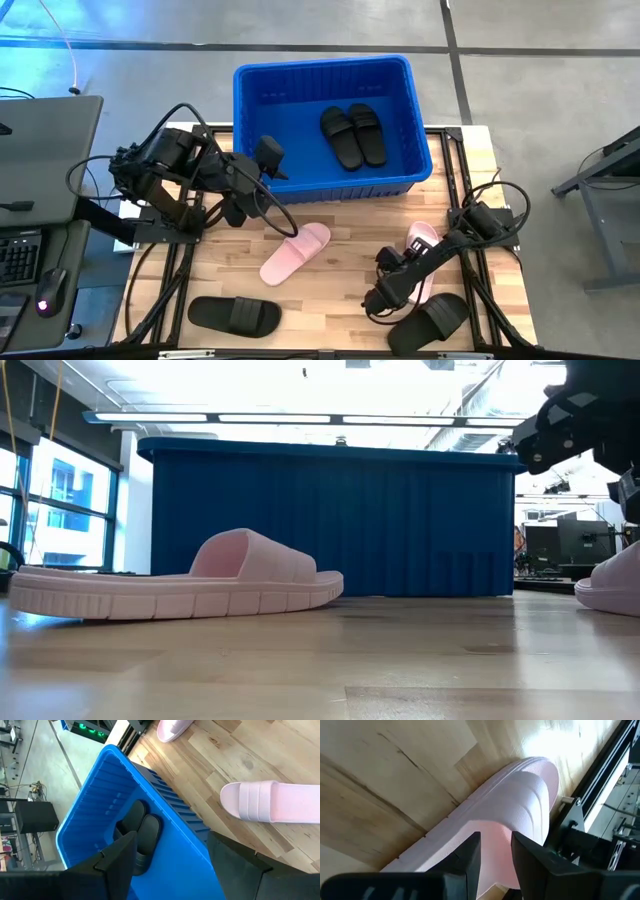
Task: Pick and place slides into bin
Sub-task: Put the right pink slide into the blue bin
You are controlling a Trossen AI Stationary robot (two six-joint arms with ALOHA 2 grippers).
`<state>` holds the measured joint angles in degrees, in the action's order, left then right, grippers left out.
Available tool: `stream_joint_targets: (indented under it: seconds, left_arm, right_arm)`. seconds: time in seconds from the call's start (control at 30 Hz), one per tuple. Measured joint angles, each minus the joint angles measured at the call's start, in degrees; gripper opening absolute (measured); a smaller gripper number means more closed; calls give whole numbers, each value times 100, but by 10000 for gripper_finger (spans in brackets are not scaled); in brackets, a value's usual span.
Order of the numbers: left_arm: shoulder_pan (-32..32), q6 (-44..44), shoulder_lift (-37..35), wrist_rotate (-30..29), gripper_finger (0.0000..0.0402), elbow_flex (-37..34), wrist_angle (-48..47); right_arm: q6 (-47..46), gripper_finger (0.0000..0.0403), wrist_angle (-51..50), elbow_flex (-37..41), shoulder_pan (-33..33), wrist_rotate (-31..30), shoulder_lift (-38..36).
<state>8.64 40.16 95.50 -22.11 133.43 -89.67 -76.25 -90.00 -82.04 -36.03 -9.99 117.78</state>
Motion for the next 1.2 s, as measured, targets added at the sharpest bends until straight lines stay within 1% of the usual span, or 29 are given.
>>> stream_joint_targets:
  seconds: [0.13, 0.27, 0.37, 0.43, 0.57, 0.67, 0.8, 1.03, 1.13, 1.2]
  left_arm:
    - [0, 0, 0, 0, 232, 0, 0]
    - [0, 0, 2, 0, 232, 0, 0]
    - [0, -1, 2, 0, 232, 0, 0]
    - [0, -5, 2, 0, 232, 0, 0]
    - [0, -11, 2, 0, 232, 0, 1]
    - [0, -9, 2, 0, 232, 0, 9]
    - [2, -9, 2, 0, 232, 0, 15]
    - [0, -9, 2, 0, 232, 0, 20]
    - [2, -9, 2, 0, 232, 0, 21]
    - [2, -10, 2, 0, 232, 0, 21]
  right_arm:
    - [73, 98, -1, 0, 0, -32, 0]
    - [236, 98, 2, 13, 0, -334, 0]
    - [239, 98, 1, 194, 0, -356, -2]
    - [227, 98, -10, 396, 0, -252, -7]
    - [168, 98, -37, 784, 9, 345, -9]
    - [118, 98, -23, 1028, 9, 423, -9]
    - [-195, 98, 0, 1310, 9, 458, -9]
    - [-379, 98, 69, 1706, 16, 909, -26]
    - [-488, 80, -12, 1546, 11, 1003, -9]
    - [-493, 50, -83, 1334, -27, 909, 8]
